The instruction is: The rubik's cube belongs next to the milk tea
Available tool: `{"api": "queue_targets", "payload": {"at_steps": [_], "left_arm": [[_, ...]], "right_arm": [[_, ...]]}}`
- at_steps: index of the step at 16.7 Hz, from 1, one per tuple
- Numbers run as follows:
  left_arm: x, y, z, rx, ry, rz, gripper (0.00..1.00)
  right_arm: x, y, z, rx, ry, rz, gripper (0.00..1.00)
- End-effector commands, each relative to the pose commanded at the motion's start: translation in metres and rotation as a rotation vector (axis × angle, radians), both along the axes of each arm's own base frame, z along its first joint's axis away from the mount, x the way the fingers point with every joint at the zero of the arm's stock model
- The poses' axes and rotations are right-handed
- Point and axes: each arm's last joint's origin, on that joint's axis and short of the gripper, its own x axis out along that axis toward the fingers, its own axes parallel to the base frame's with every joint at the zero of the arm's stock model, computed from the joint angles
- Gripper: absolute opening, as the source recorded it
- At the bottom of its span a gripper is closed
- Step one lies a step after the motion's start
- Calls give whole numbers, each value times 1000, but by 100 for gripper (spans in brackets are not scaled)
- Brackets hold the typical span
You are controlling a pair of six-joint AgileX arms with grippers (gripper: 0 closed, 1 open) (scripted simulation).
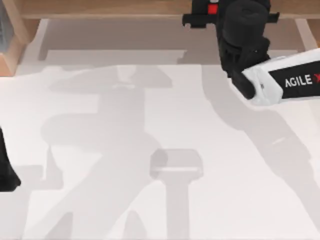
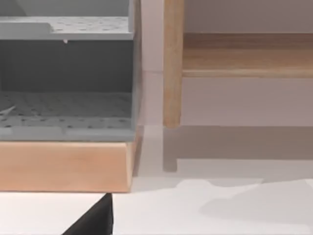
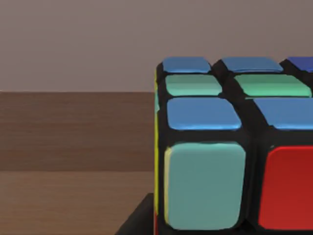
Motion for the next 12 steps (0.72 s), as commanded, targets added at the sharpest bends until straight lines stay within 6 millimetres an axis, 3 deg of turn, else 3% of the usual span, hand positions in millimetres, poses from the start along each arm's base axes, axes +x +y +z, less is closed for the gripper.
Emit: {"api": "queue_targets", "payload": {"at_steps": [12], "left_arm": [[0, 0, 0, 0, 0, 0, 100]], "right_arm": [[-1, 1, 7, 2, -1, 3, 0]]}}
